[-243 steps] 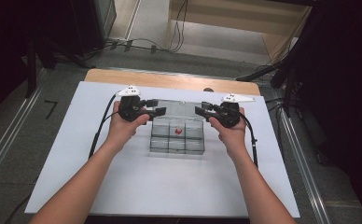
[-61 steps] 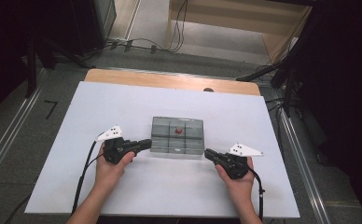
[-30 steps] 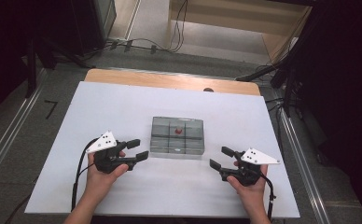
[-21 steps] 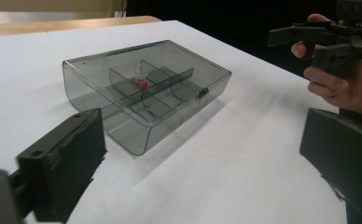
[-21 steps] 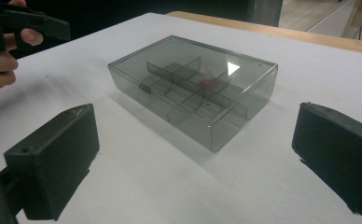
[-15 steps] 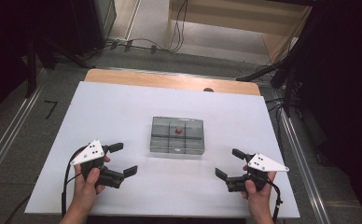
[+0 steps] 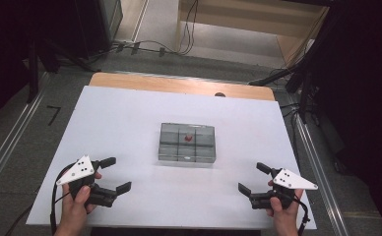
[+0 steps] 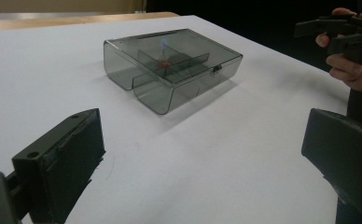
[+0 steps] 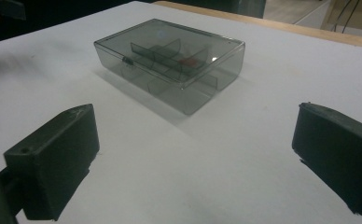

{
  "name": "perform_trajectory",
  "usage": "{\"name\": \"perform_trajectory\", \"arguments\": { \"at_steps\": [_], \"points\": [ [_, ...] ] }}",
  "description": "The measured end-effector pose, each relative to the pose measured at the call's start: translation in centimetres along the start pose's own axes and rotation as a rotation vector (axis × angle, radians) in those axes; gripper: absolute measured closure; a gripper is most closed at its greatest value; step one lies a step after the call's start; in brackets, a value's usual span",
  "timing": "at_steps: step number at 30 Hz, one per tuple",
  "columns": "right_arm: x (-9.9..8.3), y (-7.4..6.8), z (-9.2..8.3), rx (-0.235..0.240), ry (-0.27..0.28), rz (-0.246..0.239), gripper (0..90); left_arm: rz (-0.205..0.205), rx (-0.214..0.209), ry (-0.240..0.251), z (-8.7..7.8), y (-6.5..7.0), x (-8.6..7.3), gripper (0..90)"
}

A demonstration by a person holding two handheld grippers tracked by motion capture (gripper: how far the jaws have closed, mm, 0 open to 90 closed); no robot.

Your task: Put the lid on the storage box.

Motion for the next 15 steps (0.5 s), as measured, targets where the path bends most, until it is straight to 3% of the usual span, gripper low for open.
{"name": "perform_trajectory", "arguments": {
  "at_steps": [15],
  "points": [
    [-1.7,2.5,-3.1,-0.070,-0.003,0.026,0.0,-0.029,0.059,0.012,-2.8,-1.2,-1.3,0.0]
  ]
}}
Point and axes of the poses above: each handheld gripper's, and its own axes: z roughly forward along the jaws, x roughly out of its top, y roughly to its right, the point moved 1 cm from there along z, roughly forward along the jaws, and after that the axes turned 4 degrees about -x, right-handed, at the moved point
